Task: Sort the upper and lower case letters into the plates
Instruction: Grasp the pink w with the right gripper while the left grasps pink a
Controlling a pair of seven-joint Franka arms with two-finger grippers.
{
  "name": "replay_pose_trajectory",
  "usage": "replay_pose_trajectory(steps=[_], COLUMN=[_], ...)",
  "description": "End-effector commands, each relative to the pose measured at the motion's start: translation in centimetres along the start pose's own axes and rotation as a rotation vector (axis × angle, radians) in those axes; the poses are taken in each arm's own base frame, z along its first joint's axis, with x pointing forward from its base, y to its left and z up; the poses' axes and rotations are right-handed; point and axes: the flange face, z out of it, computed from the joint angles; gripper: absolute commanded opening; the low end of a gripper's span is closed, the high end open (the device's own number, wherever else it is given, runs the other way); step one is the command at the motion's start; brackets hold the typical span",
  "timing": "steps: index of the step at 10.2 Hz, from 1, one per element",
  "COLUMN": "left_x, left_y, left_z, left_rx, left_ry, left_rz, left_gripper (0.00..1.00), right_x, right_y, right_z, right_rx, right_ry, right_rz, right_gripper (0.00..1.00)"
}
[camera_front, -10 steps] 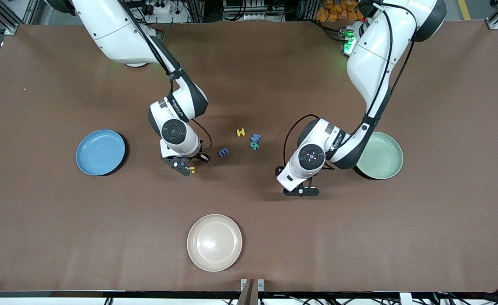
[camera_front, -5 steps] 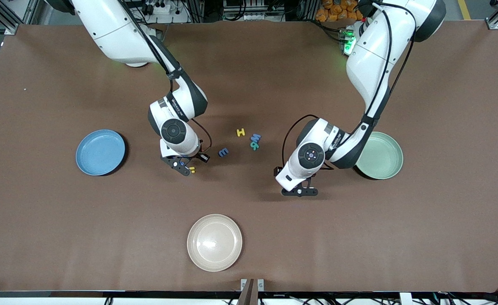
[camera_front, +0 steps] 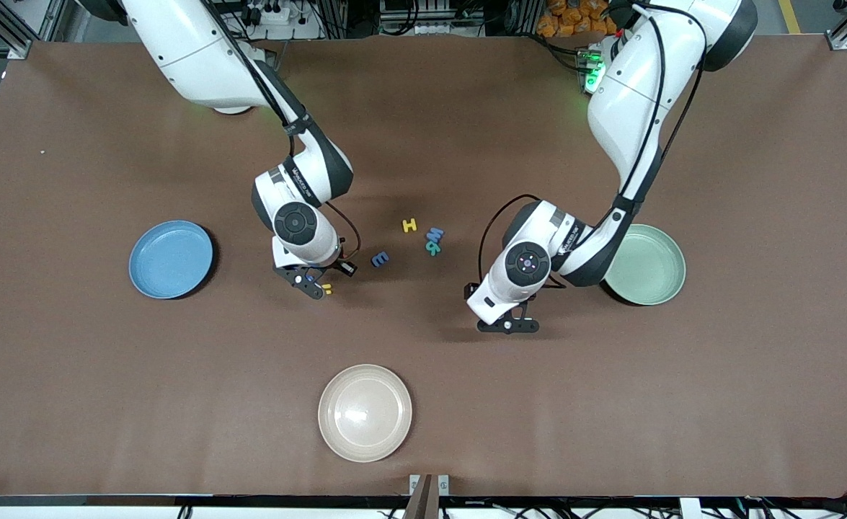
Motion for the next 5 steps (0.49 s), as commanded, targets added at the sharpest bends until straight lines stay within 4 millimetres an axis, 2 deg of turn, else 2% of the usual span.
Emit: replay_pose_trajectory(steps=[1,3,5], left_x=[-0.1,-0.2,-0.2], left_y=[0.8,1.0,1.0], left_z=[0.0,0.2,0.6], left_rx=[-0.009,-0.010,0.014], left_ry=[0.011,0.022,0.032], left_rz=[-0.001,0.009,0.030], left_gripper=[1.00,1.00,1.00], right_x=[-0.2,-0.2,0.9], right_y=[0.5,0.4,0.1], right_z=[-0.7,-0.9,-2.6], right_rx=[0.005,0.002,-0.018], right_ry=[-0.007,-0.011,-0.033], right_rz=[-0.009,-0.010,0.007], right_gripper=[0.05,0.05,0.05])
